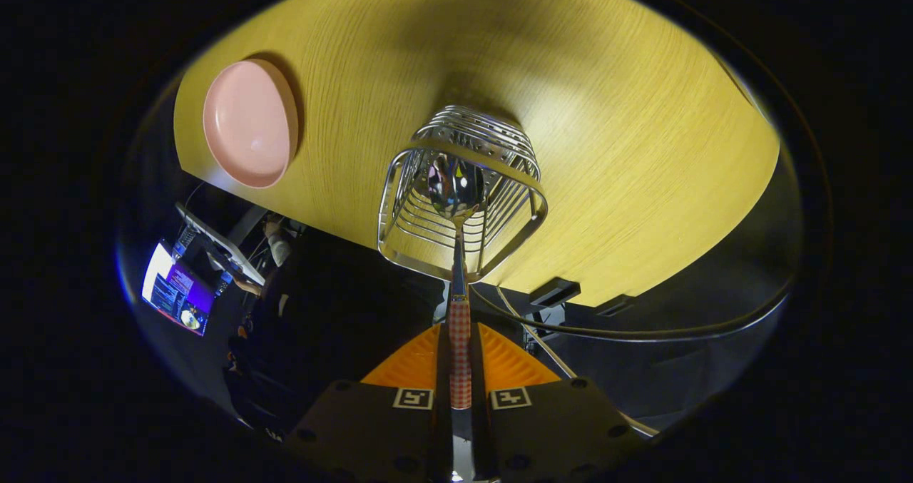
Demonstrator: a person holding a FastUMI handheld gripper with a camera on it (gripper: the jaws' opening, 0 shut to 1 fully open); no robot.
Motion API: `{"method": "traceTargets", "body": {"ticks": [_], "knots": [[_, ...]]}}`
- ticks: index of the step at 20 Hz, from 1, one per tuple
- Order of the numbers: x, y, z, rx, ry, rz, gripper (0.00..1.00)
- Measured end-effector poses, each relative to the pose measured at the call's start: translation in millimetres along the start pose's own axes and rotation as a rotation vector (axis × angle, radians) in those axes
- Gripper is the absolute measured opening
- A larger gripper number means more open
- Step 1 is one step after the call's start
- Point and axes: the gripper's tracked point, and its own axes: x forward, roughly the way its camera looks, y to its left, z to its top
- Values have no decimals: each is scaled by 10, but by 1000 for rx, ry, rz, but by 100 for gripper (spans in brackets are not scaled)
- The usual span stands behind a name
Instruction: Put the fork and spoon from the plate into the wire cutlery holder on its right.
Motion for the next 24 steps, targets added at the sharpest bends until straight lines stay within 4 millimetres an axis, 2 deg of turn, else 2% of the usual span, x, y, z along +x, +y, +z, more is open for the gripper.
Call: {"method": "traceTargets", "body": {"ticks": [3, 7, 9, 10, 14, 18, 22, 24], "knots": [[-26, -33, 29, -10, -62, 19, 23], [-116, -5, 69, -51, -255, 78, 37], [-169, -1, 14, -64, -358, 107, 57], [-198, 12, -3, -68, -409, 117, 75], [-314, 6, -100, -65, -643, 132, 93], [-563, 63, -93, -58, -933, 131, 99], [-771, -70, -200, 25, -1155, 74, 100], [-906, -40, -240, 40, -1272, 89, 100]]}}
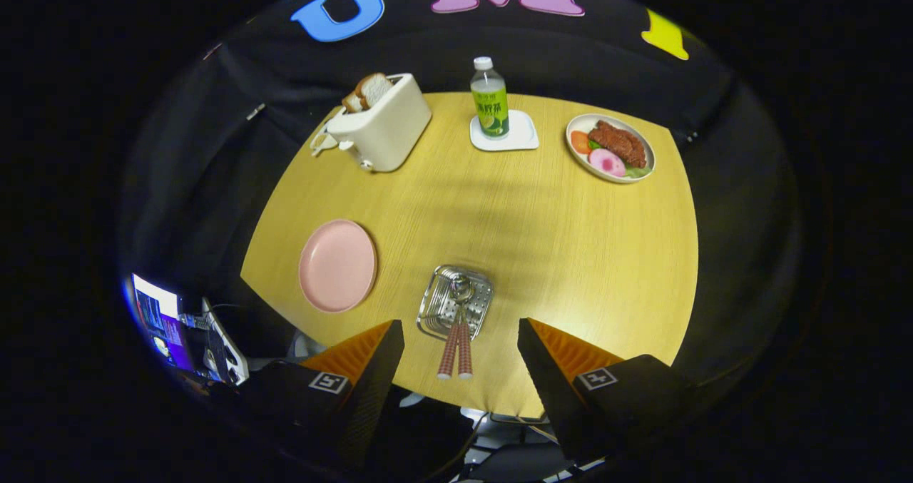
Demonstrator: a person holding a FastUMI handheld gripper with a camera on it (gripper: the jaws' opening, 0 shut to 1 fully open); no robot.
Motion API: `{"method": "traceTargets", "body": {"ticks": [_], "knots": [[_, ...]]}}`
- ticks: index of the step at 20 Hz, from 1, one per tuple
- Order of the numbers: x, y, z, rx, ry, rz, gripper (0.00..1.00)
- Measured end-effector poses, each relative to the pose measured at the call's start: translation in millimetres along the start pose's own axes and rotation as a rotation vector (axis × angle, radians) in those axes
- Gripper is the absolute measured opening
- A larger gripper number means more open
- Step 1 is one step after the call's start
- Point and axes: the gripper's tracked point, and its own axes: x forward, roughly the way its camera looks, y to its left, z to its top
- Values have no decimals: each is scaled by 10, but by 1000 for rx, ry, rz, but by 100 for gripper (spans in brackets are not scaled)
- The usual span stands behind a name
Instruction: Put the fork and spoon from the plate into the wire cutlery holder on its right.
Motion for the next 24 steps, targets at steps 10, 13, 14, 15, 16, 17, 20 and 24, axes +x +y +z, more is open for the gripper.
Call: {"method": "traceTargets", "body": {"ticks": [10, 13, 14, 15, 16, 17, 20, 24], "knots": [[-275, 8, 349, -95, -438, -67, 100], [-459, 94, 371, -99, -546, -71, 99], [-558, 155, 367, -99, -579, -71, 99], [-624, 181, 378, -97, -608, -71, 99], [-678, 193, 389, -98, -632, -72, 99], [-719, 200, 391, -98, -648, -76, 99], [-783, 252, 367, -102, -669, -70, 99], [-828, 274, 348, -108, -679, -75, 99]]}}
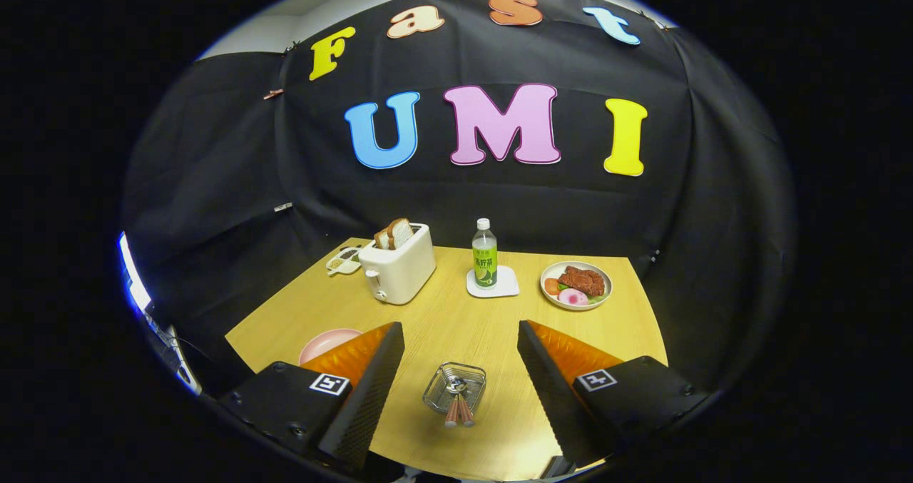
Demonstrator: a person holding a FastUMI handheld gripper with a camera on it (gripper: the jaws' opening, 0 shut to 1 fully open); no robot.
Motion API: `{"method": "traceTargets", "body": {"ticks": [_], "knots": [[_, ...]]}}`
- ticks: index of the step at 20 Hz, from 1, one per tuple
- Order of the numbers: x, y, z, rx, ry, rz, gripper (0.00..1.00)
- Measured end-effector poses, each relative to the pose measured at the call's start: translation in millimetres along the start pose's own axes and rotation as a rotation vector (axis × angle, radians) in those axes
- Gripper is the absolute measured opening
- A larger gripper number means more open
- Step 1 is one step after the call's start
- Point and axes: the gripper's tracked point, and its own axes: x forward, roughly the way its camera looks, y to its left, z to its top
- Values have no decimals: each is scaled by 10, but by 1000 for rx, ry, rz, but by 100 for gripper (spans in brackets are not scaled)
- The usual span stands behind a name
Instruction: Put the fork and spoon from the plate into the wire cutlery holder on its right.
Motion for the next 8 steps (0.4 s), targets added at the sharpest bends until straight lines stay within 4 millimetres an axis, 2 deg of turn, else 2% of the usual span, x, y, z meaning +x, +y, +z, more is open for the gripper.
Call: {"method": "traceTargets", "body": {"ticks": [8], "knots": [[-29, 35, 46, 0, -3, -1, 99]]}}
